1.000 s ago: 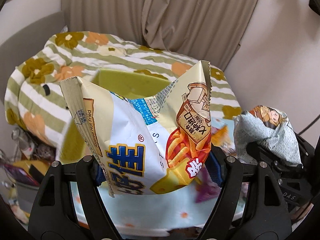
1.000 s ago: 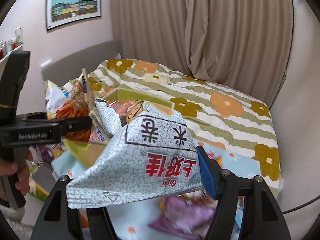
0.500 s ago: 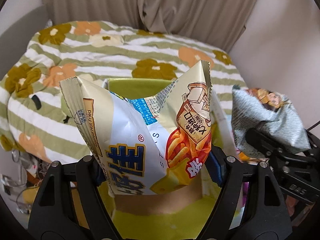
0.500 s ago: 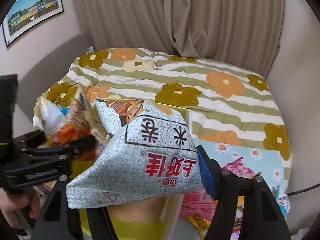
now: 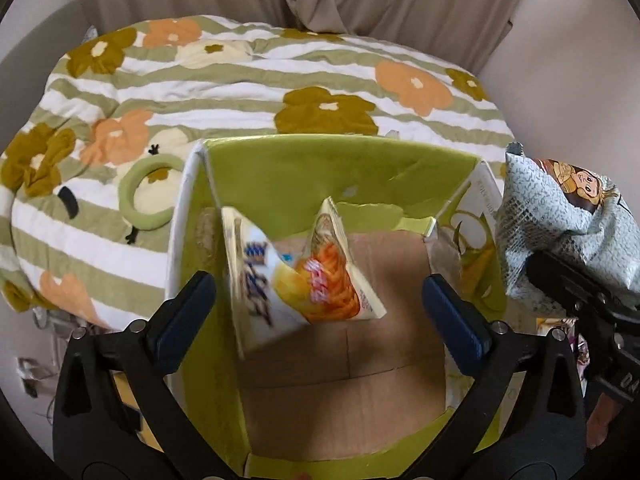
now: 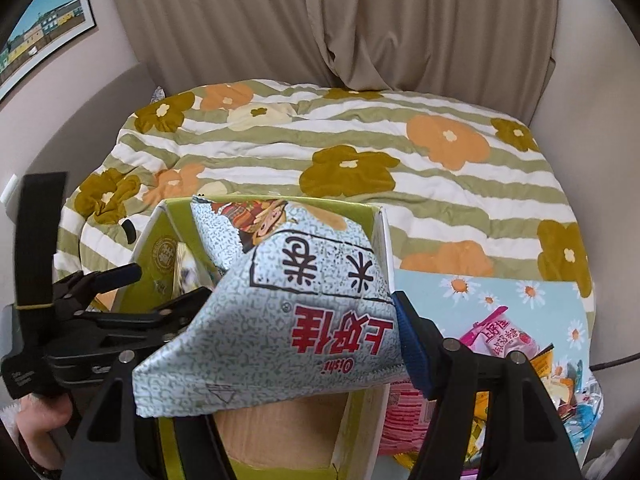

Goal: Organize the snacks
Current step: 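Carry both bags over the green box while the left gripper opens, dropping its bag inside, then lower the grey Oishi bag into the box and open the right gripper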

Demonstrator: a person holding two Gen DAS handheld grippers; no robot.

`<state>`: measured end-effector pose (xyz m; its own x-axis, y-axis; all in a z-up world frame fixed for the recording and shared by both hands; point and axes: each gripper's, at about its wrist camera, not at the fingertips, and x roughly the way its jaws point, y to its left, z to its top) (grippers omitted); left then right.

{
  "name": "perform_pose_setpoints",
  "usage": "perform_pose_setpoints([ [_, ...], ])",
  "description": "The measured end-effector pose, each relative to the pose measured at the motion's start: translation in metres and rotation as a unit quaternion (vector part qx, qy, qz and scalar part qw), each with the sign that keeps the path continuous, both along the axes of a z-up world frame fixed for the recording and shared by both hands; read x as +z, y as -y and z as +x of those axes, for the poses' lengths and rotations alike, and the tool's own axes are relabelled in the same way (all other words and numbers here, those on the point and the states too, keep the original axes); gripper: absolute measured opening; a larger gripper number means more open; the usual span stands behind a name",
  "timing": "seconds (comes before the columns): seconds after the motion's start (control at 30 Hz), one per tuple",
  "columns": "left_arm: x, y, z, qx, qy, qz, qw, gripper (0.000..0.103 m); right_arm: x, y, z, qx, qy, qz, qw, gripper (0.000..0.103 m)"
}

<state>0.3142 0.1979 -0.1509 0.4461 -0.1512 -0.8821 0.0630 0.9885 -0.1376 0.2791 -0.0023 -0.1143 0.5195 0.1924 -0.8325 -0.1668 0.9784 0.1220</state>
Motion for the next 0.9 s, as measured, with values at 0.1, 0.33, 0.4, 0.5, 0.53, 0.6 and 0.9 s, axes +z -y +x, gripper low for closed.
perform_pose_setpoints([
  [0.1, 0.002, -0.008, -0.008, 0.009, 0.000, 0.003, 1.0000, 0.102, 0.000, -0.003, 0.002, 0.001, -0.005, 0.001, 1.000, 0.063],
  [0.33, 0.011, -0.027, -0.042, 0.039, -0.003, -0.026, 0.9989, 0.102, -0.001, -0.011, 0.009, 0.016, -0.010, 0.016, 1.000, 0.064],
  [0.4, 0.014, -0.031, -0.050, 0.046, 0.000, -0.027, 0.9986, 0.102, -0.002, -0.014, 0.014, 0.020, -0.009, 0.019, 1.000, 0.064],
  [0.5, 0.018, -0.037, -0.057, 0.055, 0.007, -0.022, 0.9982, 0.102, -0.003, -0.020, 0.024, 0.026, -0.007, 0.018, 0.999, 0.064],
  [0.53, 0.019, -0.039, -0.059, 0.058, 0.009, -0.020, 0.9981, 0.102, -0.005, -0.022, 0.027, 0.029, -0.007, 0.017, 0.999, 0.064],
  [0.6, 0.022, -0.043, -0.062, 0.063, 0.013, -0.020, 0.9977, 0.102, -0.008, -0.026, 0.034, 0.031, -0.003, 0.011, 0.999, 0.064],
  [0.9, 0.017, -0.052, -0.069, 0.080, 0.008, -0.009, 0.9967, 0.102, -0.030, -0.028, 0.049, 0.029, 0.003, 0.010, 1.000, 0.099],
])
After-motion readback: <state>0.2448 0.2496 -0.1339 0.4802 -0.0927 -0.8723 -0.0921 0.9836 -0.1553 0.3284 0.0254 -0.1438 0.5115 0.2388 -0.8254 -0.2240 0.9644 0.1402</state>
